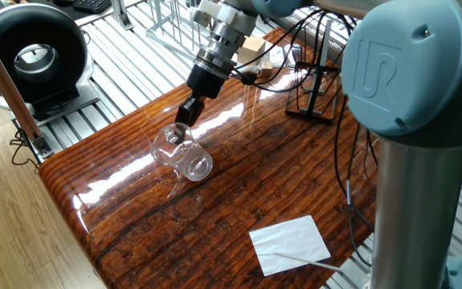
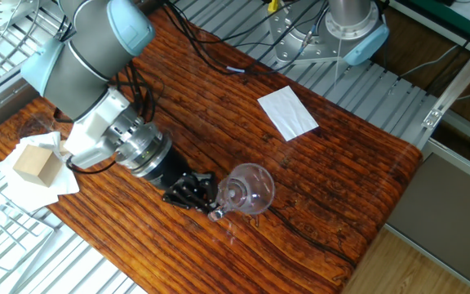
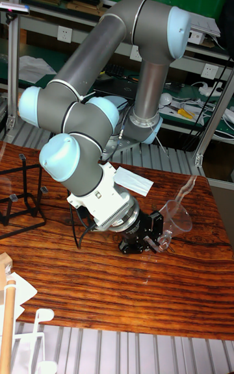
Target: Put the cup on the cup rack
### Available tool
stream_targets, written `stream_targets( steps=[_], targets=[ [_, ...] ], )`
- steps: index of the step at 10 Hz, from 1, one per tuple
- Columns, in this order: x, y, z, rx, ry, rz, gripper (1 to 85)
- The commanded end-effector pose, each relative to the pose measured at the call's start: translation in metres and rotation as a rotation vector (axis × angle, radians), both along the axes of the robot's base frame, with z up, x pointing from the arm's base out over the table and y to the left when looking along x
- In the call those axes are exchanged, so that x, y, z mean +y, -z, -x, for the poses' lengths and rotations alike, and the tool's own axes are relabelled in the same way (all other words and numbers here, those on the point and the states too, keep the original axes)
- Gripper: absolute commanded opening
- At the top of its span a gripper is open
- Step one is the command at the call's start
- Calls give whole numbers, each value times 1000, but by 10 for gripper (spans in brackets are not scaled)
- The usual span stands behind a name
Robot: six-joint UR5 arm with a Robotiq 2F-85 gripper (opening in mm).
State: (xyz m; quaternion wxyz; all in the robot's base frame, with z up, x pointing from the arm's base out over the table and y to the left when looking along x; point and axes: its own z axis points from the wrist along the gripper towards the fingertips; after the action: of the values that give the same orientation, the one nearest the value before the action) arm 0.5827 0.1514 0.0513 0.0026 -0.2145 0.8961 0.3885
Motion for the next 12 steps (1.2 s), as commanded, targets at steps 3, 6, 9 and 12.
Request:
stream_targets(
  steps=[3,6,9,12],
  targets=[
    [18,-43,15,102,6,-87,10],
    [32,-77,19,170,36,-158,10],
    [1,-71,11,108,8,46,10],
    [-6,-83,-2,78,12,101,10]
  ],
)
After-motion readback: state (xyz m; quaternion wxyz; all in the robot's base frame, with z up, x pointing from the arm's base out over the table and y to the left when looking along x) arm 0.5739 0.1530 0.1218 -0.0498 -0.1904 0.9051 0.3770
